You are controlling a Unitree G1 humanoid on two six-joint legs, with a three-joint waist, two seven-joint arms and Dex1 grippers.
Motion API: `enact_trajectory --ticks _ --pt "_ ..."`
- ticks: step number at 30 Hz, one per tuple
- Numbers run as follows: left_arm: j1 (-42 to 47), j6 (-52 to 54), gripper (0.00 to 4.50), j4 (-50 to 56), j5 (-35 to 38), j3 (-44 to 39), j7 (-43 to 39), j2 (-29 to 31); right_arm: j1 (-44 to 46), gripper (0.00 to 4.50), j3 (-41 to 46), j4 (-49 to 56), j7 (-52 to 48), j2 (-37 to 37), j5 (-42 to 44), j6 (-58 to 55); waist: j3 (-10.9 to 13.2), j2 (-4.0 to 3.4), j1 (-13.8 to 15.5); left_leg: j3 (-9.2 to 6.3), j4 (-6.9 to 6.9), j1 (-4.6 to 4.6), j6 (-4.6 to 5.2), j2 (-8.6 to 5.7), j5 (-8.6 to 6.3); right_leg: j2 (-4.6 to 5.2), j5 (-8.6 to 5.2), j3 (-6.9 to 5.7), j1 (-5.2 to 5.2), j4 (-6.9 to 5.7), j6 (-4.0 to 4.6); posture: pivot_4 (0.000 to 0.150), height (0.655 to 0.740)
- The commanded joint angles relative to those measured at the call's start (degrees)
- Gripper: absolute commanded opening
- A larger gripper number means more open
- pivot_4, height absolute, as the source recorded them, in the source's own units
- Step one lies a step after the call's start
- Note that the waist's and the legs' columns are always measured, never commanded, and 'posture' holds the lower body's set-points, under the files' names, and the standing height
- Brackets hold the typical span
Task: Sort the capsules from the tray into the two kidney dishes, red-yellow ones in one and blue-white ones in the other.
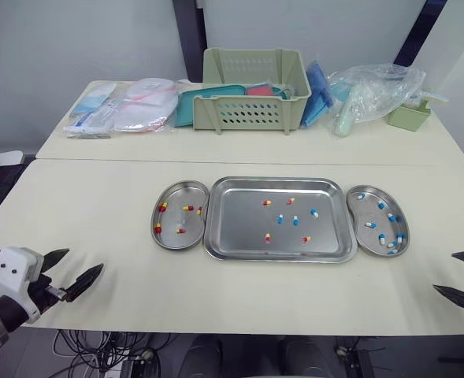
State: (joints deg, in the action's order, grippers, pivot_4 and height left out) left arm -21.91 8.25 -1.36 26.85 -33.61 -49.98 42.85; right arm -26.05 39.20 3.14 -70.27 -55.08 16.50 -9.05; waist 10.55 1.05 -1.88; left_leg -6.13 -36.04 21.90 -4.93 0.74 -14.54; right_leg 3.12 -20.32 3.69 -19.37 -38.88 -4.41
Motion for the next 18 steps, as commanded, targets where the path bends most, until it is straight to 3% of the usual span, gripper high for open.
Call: enact_trajectory --ticks 1,18 --pt "-1.61 -2.18 4.50 -1.80 -0.69 -2.89 -1.07 0.19 -0.76 4.49 2.50 -0.60 -0.15 -0.29 -0.13 2.51 0.00 0.00 0.00 0.00 0.00 0.00 0.00 0.00 0.00 0.00 0.00 0.00 0.00 0.00 0.00 0.150 0.7400" --pt "-6.48 -4.96 4.50 2.75 -0.10 -2.47 -3.54 -2.25 1.36 4.49 -0.71 -1.00 0.63 -0.43 0.48 3.11 0.00 0.01 0.00 0.01 0.00 -0.03 -0.01 0.01 0.00 0.00 0.00 0.01 0.03 0.00 0.00 0.150 0.7400"
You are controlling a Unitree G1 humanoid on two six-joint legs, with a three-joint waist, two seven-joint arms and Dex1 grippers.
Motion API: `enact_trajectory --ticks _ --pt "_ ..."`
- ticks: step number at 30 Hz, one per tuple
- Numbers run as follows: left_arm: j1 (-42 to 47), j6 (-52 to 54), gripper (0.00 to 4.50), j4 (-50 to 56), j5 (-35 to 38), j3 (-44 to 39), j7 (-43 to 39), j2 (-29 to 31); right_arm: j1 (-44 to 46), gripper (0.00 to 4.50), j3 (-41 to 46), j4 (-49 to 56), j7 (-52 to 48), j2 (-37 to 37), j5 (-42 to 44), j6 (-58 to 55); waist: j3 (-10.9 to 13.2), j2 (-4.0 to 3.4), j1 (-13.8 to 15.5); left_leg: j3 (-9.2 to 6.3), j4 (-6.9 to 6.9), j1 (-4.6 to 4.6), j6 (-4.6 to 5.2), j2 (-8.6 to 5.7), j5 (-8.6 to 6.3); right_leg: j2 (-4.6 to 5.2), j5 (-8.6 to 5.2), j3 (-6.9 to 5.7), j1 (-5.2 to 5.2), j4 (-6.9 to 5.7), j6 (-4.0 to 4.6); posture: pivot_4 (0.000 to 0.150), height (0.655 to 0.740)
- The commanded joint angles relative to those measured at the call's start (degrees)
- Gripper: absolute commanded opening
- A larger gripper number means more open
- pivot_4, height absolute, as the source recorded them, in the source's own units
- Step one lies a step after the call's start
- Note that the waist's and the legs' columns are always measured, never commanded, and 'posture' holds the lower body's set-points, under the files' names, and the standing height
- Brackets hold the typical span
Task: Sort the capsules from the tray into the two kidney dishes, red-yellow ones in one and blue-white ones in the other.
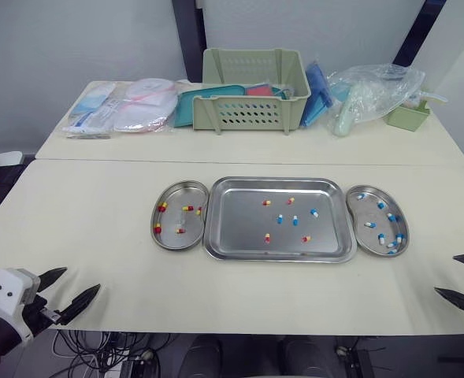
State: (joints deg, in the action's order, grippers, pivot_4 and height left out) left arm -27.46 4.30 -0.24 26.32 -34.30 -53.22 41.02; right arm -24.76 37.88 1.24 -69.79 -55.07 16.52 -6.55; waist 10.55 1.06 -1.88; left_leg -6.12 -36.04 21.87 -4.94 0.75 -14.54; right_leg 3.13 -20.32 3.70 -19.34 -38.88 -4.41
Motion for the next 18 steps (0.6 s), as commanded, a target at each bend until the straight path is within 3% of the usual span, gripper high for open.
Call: enact_trajectory --ticks 1,6,12,18 --pt "-1.14 -0.71 4.50 2.63 0.47 -1.53 -0.05 -0.71 0.06 4.49 0.59 1.49 -0.05 -0.07 0.86 0.97 0.00 0.00 0.00 0.00 0.00 0.00 0.00 0.00 0.00 0.00 0.00 0.00 0.00 0.00 0.00 0.150 0.7400" --pt "-2.24 0.81 4.50 6.59 0.48 -0.56 0.56 -1.61 -0.65 4.49 -1.27 10.79 0.58 4.02 5.22 -0.49 0.00 0.01 -0.01 -0.03 0.00 0.00 0.00 0.02 0.00 -0.01 0.00 -0.03 0.00 0.00 0.00 0.150 0.7400" --pt "-4.34 4.14 4.50 12.56 1.18 -0.64 1.37 -2.37 -1.03 4.49 -9.33 22.70 2.49 9.28 6.34 1.07 -0.02 0.02 0.00 -0.04 -0.01 0.01 0.00 0.02 0.00 0.00 0.00 -0.03 0.02 -0.01 0.00 0.150 0.7400" --pt "-6.78 6.85 4.50 17.82 2.43 -1.90 1.68 -2.71 2.18 4.49 -15.39 25.11 5.11 11.80 6.30 1.14 -0.04 0.07 0.03 -0.04 -0.02 -0.01 0.00 0.02 0.00 0.00 0.00 -0.03 0.02 -0.01 0.00 0.150 0.7400"
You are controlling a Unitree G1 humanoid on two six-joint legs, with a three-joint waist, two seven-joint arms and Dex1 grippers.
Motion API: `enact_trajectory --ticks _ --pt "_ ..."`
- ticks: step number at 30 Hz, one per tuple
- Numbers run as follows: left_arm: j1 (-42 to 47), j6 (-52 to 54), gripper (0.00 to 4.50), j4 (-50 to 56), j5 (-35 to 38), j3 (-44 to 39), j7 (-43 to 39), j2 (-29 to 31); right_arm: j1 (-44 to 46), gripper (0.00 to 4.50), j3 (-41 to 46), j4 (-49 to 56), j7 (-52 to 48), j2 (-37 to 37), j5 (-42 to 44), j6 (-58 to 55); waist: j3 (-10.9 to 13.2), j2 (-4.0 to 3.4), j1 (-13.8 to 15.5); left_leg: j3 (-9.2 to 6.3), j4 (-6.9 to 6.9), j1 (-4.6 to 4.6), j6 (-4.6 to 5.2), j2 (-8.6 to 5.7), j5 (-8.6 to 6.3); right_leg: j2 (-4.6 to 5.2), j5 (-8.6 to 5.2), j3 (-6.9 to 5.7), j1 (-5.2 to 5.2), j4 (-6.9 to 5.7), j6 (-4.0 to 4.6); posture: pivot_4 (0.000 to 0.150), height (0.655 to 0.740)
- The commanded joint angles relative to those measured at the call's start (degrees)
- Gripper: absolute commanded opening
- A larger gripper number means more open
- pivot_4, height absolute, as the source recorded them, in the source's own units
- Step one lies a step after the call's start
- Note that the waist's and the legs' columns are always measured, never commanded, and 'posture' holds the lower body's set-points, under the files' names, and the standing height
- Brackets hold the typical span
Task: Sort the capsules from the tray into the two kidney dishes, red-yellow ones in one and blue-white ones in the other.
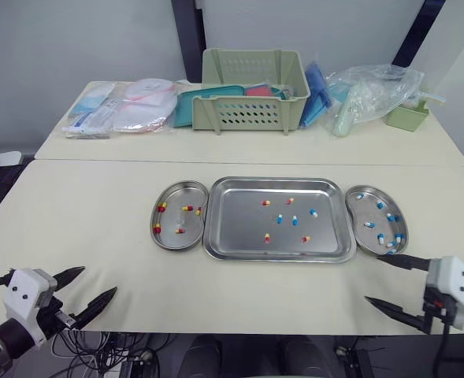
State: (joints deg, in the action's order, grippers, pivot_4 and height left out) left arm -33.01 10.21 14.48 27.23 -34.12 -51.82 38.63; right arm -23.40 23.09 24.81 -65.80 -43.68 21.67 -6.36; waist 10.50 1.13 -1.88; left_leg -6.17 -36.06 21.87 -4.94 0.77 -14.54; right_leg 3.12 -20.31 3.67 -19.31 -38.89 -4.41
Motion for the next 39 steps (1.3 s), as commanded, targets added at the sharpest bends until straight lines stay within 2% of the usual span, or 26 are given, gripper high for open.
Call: enact_trajectory --ticks 1,5,11,17,20,23,25,26,29,39 --pt "-1.58 1.39 4.50 4.05 1.90 -2.35 0.15 -0.32 1.10 4.49 -1.18 1.42 1.38 0.55 1.16 0.79 0.00 0.00 0.04 0.00 0.00 0.00 0.00 0.00 0.00 0.00 0.00 0.00 0.00 0.00 0.00 0.150 0.7400" --pt "-1.30 5.95 4.50 12.10 5.73 -1.69 0.87 0.70 1.80 4.49 -2.71 1.26 2.64 1.17 2.02 -0.43 0.00 0.05 0.09 -0.02 0.00 0.01 0.00 0.00 0.00 0.00 0.00 -0.01 0.01 0.00 0.00 0.150 0.7400" --pt "6.70 17.70 4.50 25.60 12.07 5.68 8.39 2.64 1.58 4.49 -2.83 2.19 5.72 2.09 3.17 -2.48 -0.03 0.07 0.29 -0.04 -0.03 0.00 0.00 -0.02 0.00 0.01 0.00 -0.02 0.04 0.00 0.00 0.150 0.7400" --pt "22.54 31.62 4.50 31.90 12.96 20.75 19.71 4.02 -0.06 4.49 -3.56 4.27 8.08 2.50 3.22 -3.50 -0.05 0.03 0.23 -0.06 -0.04 -0.02 0.00 -0.02 0.00 0.00 0.00 -0.02 0.04 -0.04 0.00 0.150 0.7400" --pt "31.92 36.65 4.50 30.10 12.87 28.08 23.83 1.26 -0.74 4.49 -3.99 6.09 9.64 2.97 3.66 -4.73 -0.05 0.01 0.11 -0.06 -0.04 -0.01 0.00 -0.03 0.00 -0.01 0.00 -0.02 0.04 -0.05 0.00 0.150 0.7400" --pt "39.08 40.10 3.93 27.64 11.38 34.62 25.93 -1.18 -1.37 4.50 -4.38 7.52 10.98 3.56 3.90 -5.79 -0.06 0.02 0.14 -0.08 -0.07 0.00 0.00 -0.04 0.01 -0.02 0.01 -0.04 0.04 -0.06 -0.01 0.150 0.7400" --pt "42.57 41.65 3.30 25.56 9.96 38.55 27.31 -3.27 -1.71 4.50 -4.72 8.08 11.56 3.92 3.72 -6.11 -0.05 0.03 0.11 -0.06 -0.06 0.00 0.00 -0.05 0.01 -0.02 0.01 -0.02 0.02 -0.05 -0.01 0.150 0.7400" --pt "44.13 41.87 3.03 24.43 8.90 40.65 27.48 -4.07 -1.90 4.50 -4.92 8.41 12.01 4.15 3.68 -6.37 -0.05 0.03 0.14 -0.06 -0.05 0.00 0.00 -0.05 0.01 -0.02 0.00 -0.03 0.02 -0.04 -0.01 0.150 0.7400" --pt "48.12 41.56 3.03 20.73 6.06 45.18 26.37 -5.37 -2.53 4.50 -5.50 9.66 13.14 4.70 3.50 -6.89 -0.05 0.04 0.13 -0.06 -0.07 0.02 -0.01 -0.06 0.01 -0.02 0.01 -0.02 0.02 -0.04 -0.01 0.150 0.7400" --pt "60.88 30.01 3.03 5.16 -4.00 56.53 8.40 -3.27 -3.77 4.50 -6.77 11.00 15.42 5.98 3.08 -7.30 -0.05 0.04 0.21 -0.07 -0.07 0.02 -0.01 -0.07 0.02 -0.02 0.01 -0.05 0.02 -0.05 -0.01 0.150 0.7400"
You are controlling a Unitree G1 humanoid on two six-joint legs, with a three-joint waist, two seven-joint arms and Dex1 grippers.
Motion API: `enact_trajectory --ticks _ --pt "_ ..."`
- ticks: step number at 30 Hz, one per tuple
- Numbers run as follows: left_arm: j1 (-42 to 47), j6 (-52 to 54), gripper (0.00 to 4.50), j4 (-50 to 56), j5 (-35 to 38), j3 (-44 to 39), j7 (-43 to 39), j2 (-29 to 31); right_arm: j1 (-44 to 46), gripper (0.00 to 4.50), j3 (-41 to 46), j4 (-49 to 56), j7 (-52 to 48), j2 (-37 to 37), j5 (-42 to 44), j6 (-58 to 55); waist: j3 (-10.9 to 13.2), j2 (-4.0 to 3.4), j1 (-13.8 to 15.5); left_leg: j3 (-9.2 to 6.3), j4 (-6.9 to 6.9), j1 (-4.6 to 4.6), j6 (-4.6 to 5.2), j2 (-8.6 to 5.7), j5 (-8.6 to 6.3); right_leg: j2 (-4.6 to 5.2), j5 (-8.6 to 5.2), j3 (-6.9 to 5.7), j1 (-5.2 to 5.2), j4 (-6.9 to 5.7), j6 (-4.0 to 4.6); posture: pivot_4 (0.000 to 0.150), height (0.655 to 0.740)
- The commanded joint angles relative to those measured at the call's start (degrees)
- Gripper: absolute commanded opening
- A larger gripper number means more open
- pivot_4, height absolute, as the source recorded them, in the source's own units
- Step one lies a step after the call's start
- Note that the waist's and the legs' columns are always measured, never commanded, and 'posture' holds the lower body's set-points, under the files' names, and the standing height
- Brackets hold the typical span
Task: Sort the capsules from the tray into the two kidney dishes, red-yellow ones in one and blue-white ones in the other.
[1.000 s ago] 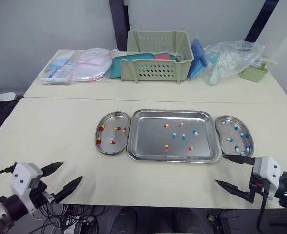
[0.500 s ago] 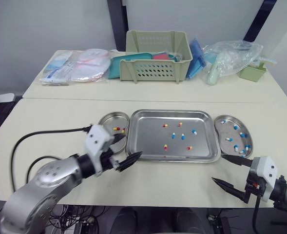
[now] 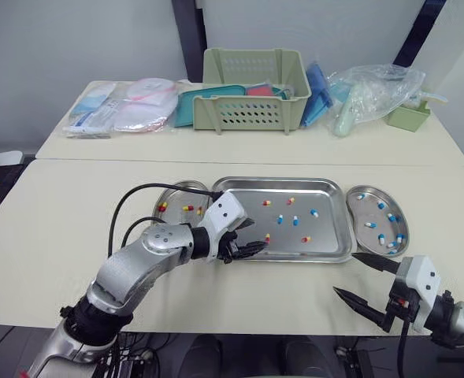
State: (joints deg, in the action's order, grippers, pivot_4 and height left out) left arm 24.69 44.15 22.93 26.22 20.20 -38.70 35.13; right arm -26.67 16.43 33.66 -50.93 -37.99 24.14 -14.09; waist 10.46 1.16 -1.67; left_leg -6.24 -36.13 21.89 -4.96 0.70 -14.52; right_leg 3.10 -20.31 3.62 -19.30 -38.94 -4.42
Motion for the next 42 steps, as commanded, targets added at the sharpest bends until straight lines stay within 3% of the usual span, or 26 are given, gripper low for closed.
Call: enact_trajectory --ticks 1,19,35,38,42 --pt "4.38 -4.80 3.03 -5.25 -3.97 2.98 -5.93 -0.12 -0.43 4.50 -0.34 2.25 0.78 0.37 0.57 0.33 0.00 0.00 0.00 0.01 -0.01 0.00 0.00 -0.01 0.00 0.00 0.00 0.01 0.01 0.00 0.00 0.150 0.7400" --pt "17.81 -25.86 3.03 -35.88 -17.31 8.43 -26.12 -7.14 -0.35 4.50 -1.53 4.90 2.35 0.36 2.60 -1.22 0.00 0.01 -0.08 -0.01 -0.04 0.04 0.01 -0.02 0.00 0.00 0.00 -0.02 -0.01 0.00 -0.01 0.150 0.7400" --pt "20.65 -34.27 3.03 -47.56 -23.68 8.56 -32.33 -13.02 -1.59 4.50 -1.79 6.82 3.69 0.37 2.74 -2.17 0.00 0.01 -0.11 -0.03 -0.07 0.05 0.01 -0.02 0.00 0.00 0.00 -0.03 -0.01 -0.01 -0.01 0.150 0.7400" --pt "20.95 -34.06 2.47 -48.55 -24.45 8.43 -32.56 -13.48 -1.73 4.50 -1.72 7.03 3.93 0.43 2.68 -2.23 0.00 0.01 -0.11 -0.04 -0.07 0.05 0.01 -0.02 0.00 0.00 0.00 -0.04 -0.01 -0.01 -0.01 0.150 0.7400" --pt "20.87 -34.33 1.30 -49.12 -24.94 8.20 -32.80 -13.72 -1.69 4.50 -1.64 7.04 4.03 0.44 2.67 -2.28 0.00 0.01 -0.12 -0.04 -0.07 0.05 0.01 -0.02 0.00 0.00 0.00 -0.03 -0.01 -0.01 -0.01 0.150 0.7400"
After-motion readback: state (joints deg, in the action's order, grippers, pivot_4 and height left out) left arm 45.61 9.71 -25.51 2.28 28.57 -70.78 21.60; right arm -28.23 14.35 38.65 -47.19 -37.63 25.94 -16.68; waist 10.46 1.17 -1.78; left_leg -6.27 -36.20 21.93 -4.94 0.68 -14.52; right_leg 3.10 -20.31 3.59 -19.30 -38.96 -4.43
